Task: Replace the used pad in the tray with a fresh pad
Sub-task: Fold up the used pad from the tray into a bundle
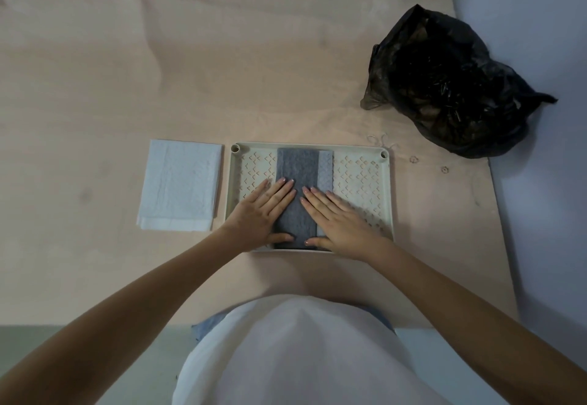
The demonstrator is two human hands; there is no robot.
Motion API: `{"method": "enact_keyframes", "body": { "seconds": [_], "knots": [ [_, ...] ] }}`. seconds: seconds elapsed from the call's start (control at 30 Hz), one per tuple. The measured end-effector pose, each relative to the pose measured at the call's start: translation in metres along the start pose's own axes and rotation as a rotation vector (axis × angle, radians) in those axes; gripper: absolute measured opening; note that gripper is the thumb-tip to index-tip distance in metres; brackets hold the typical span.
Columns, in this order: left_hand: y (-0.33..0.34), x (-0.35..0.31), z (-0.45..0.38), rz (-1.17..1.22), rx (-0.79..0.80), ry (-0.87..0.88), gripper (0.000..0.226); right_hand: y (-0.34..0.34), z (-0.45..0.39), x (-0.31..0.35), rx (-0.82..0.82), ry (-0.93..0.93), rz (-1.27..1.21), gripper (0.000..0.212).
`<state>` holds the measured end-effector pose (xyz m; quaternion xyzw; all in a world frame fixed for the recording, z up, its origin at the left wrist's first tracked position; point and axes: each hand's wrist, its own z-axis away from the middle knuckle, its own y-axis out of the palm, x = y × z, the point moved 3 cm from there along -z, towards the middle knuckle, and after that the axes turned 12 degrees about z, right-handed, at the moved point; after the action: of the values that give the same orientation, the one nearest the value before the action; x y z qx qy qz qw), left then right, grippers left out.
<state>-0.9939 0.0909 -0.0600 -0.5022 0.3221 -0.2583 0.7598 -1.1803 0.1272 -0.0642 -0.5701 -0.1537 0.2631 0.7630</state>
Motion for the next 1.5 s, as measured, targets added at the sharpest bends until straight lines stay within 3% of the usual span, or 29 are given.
{"method": "enact_keyframes", "body": {
  "seconds": [0.2,0.27,0.37,0.43,0.5,0.57,0.67,0.77,0.93,1.03,1.17,1.3,1.5],
  "knots": [
    [0.000,-0.001,0.002,-0.062,0.005,-0.052,0.090,-0.001,0.004,-0.010,0.008,-0.063,-0.060,0.085],
    [-0.005,-0.004,0.003,-0.015,-0.039,-0.039,0.088,-0.007,0.005,-0.014,0.008,-0.037,-0.284,0.075],
    [-0.019,-0.006,0.005,0.186,-0.131,-0.012,0.082,-0.025,0.010,-0.024,-0.258,0.213,-0.716,0.041],
    [-0.033,-0.001,0.005,0.394,-0.225,-0.133,0.069,-0.032,0.010,-0.037,-0.406,0.456,-0.840,0.024],
    [-0.049,0.007,0.004,0.557,-0.393,-0.321,0.050,-0.035,0.002,-0.050,-0.316,0.687,-0.928,0.021],
    [-0.059,0.018,-0.001,0.759,-0.479,-0.558,0.038,-0.031,-0.008,-0.058,-0.060,0.831,-1.047,0.030],
    [-0.057,0.027,-0.012,1.052,-0.405,-0.769,0.040,-0.033,-0.015,-0.061,0.110,0.910,-1.167,0.027],
    [-0.052,0.023,-0.019,1.228,-0.255,-0.815,0.035,-0.041,-0.019,-0.058,0.148,0.893,-1.194,0.019],
    [-0.045,0.016,-0.024,1.239,-0.193,-0.873,0.029,-0.043,-0.020,-0.052,0.210,0.904,-1.215,0.015],
    [-0.044,0.012,-0.028,1.250,-0.155,-0.894,0.026,-0.041,-0.019,-0.050,0.185,0.902,-1.235,0.038],
    [-0.044,0.010,-0.031,1.395,-0.189,-0.963,0.027,-0.041,-0.017,-0.050,0.170,0.894,-1.138,0.043],
    [-0.042,0.008,-0.028,1.612,-0.295,-1.036,0.026,-0.050,-0.016,-0.049,0.220,0.957,-1.296,0.010],
    [-0.041,0.008,-0.026,1.543,-0.323,-1.023,0.021,-0.054,-0.012,-0.046,0.296,1.013,-1.619,0.027]
  ]
}}
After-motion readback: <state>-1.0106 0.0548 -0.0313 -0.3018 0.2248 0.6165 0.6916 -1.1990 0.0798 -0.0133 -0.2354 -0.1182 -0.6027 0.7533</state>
